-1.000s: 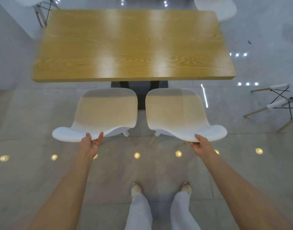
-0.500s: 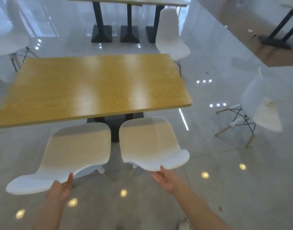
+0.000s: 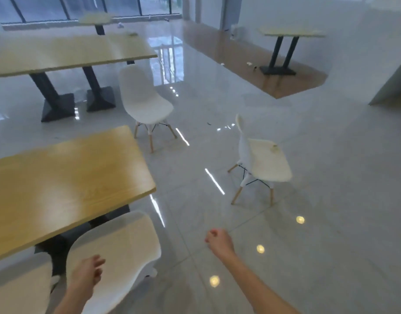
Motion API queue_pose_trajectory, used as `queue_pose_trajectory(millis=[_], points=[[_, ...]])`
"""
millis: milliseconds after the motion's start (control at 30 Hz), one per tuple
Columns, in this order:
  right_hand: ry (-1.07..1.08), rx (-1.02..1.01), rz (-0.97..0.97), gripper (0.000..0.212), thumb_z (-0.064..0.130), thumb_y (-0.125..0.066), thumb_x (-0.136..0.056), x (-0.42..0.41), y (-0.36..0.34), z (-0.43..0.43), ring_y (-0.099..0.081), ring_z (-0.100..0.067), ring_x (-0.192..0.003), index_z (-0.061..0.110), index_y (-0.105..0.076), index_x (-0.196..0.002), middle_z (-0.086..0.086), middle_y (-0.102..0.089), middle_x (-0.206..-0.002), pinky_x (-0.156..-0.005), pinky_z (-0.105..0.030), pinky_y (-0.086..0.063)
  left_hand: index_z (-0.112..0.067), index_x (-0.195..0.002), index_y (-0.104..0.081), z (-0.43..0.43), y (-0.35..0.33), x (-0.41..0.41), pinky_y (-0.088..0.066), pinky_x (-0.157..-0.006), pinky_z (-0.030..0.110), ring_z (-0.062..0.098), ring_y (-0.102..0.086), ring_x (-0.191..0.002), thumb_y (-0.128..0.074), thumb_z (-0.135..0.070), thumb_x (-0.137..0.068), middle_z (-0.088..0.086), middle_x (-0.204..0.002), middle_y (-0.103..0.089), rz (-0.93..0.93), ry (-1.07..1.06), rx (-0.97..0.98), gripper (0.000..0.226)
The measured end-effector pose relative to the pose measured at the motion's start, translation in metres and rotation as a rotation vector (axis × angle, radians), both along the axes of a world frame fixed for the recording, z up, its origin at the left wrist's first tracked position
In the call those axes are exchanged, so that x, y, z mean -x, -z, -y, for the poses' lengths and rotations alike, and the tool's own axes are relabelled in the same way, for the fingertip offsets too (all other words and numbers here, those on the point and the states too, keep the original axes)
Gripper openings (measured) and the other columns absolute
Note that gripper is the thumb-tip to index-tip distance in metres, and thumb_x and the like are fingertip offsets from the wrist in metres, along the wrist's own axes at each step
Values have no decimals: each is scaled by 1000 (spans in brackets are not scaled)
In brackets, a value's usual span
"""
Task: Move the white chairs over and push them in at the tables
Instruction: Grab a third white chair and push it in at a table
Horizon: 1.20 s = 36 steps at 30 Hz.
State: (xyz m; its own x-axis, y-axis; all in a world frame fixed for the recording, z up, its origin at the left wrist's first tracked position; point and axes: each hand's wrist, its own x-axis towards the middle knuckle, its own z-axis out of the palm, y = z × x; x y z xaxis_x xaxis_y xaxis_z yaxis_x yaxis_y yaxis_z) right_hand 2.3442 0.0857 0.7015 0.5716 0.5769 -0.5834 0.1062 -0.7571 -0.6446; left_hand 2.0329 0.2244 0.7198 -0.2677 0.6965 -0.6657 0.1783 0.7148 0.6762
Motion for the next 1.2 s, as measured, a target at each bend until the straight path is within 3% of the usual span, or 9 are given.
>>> queue_pose_trajectory(millis=[200, 333, 433, 533, 600, 733, 933, 1067, 1200], points=[[146, -104, 479, 26, 26, -42, -92, -175, -88, -50, -62, -32, -94, 17, -65, -97, -8, -69, -97, -75, -35, -46, -11, -77, -61, -53, -90, -298, -41, -56, 28, 26, -56, -61, -39, -27, -100, 11, -75, -63, -149, 877, -494, 36], [69, -72, 778, 24, 20, -42, -95, -255, -95, -99, -62, -31, -90, 11, -61, -105, -8, -65, -98, -70, -36, -47, -13, -81, -56, -78, -113, -433, -41, -64, 33, 25, -57, -73, -34, -34, -99, 1, -78, -60, -579, 1192, -912, 36], [-23, 39, 903, 24, 23, -45, -93, -308, -80, -138, -59, -31, -97, 12, -61, -107, -9, -63, -106, -78, -38, -44, -14, -84, -60, -112, -105, -504, -37, -72, 36, 30, -60, -81, -41, -22, -93, 5, -84, -65, -780, 1404, -1158, 23], [-71, 196, 912, 32, 31, -45, -92, -362, -61, -177, -52, -32, -106, 14, -59, -115, -11, -60, -116, -87, -39, -39, -13, -94, -68, -165, -85, -558, -28, -101, 36, 30, -55, -102, -48, -11, -78, 7, -96, -68, -936, 1596, -1252, 26], [-80, 238, 909, 36, 36, -44, -93, -395, -51, -204, -49, -31, -110, 14, -57, -119, -10, -58, -119, -91, -39, -37, -12, -97, -71, -201, -81, -592, -9, -118, 46, 32, -49, -120, -48, -8, -75, 7, -100, -69, -1002, 1668, -1306, 32], [-47, 275, 846, 41, 40, -43, -94, -452, -36, -264, -49, -30, -112, 15, -52, -124, -9, -58, -121, -93, -38, -36, -11, -104, -69, -261, -76, -659, 7, -117, 54, 33, -31, -139, -47, -7, -78, 7, -112, -66, -1024, 1869, -1257, 34], [75, 229, 673, 43, 42, -43, -95, -541, 8, -372, -48, -29, -117, 15, -51, -127, -9, -59, -125, -97, -39, -36, -15, -116, -63, -367, -32, -787, 14, -116, 52, 29, -37, -136, -54, -11, -77, 5, -119, -65, -1049, 2092, -1269, 40], [195, 269, 561, 43, 40, -40, -96, -587, 31, -422, -45, -29, -121, 15, -48, -131, -9, -56, -128, -100, -39, -35, -10, -114, -60, -426, -9, -863, 8, -118, 50, 31, -43, -130, -52, -6, -77, 7, -108, -65, -981, 2249, -1350, 38], [332, 302, 419, 43, 38, -39, -97, -600, 48, -451, -39, -30, -128, 15, -46, -133, -7, -53, -131, -104, -40, -32, -13, -124, -53, -463, 11, -923, 2, -119, 50, 29, -38, -133, -52, -22, -90, 6, -121, -61, -949, 2524, -1350, 35]])
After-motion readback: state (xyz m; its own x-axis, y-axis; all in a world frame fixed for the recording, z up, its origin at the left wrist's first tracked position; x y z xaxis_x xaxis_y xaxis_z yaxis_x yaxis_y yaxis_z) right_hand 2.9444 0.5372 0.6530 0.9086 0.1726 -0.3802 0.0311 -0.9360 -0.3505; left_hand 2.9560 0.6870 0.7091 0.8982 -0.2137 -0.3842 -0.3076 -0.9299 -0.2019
